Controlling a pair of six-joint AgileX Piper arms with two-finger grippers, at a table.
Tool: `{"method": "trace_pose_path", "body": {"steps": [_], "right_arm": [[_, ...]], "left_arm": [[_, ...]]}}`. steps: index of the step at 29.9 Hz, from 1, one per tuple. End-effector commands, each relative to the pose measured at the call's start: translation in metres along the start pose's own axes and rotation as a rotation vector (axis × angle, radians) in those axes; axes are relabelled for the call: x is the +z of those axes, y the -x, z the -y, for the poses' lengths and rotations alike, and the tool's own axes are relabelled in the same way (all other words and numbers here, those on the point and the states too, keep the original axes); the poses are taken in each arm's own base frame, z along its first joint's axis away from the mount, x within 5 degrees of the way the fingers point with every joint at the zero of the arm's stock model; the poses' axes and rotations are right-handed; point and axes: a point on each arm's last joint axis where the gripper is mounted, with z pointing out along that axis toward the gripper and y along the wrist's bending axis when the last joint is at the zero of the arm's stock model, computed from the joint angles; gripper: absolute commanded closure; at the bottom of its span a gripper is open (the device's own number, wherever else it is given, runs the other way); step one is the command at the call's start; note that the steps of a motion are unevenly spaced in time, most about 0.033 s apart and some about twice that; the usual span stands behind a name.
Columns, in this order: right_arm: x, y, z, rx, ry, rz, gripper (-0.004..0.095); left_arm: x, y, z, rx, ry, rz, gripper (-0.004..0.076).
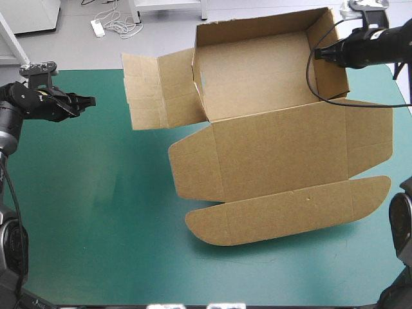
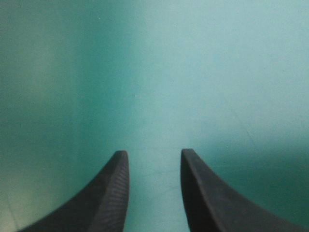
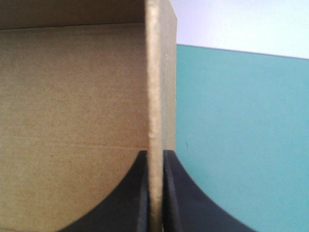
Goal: Fold the box
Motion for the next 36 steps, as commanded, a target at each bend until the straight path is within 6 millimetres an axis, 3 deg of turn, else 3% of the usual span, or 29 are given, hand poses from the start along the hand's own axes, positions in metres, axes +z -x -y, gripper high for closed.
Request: {"method": "trace_pose_path", "body": {"steps": [1, 7, 14, 25, 36], "right_arm": [[-0.06, 0.017, -0.017, -0.006, 0.059, 0.199, 0.0925], [-0.065, 0.015, -0.023, 0.001, 0.095, 0.198, 0.0925], [-0.054, 0.014, -0.018, 0.011, 0.092, 0.185, 0.0925], [-0.023, 0.013, -0.008, 0.053, 0.118, 0.149, 0.0925], [-0.003, 0.01, -0.001, 0.073, 0.132, 0.106, 0.0924]], "left_arm": [[-0.003, 0.013, 0.008, -0.067, -0.09, 0.091, 0.0464], [0.026, 0.014, 0.032, -0.139, -0.462, 0.079, 0.0464], [0.033, 0.012, 0.056, -0.177, -0.82, 0.051, 0.0464], [0.044, 0.003, 0.109, -0.078, -0.901, 0.013, 0.0464], [0.029, 0.015, 0.127, -0.181, -1.098, 0.131, 0.0464]]}}
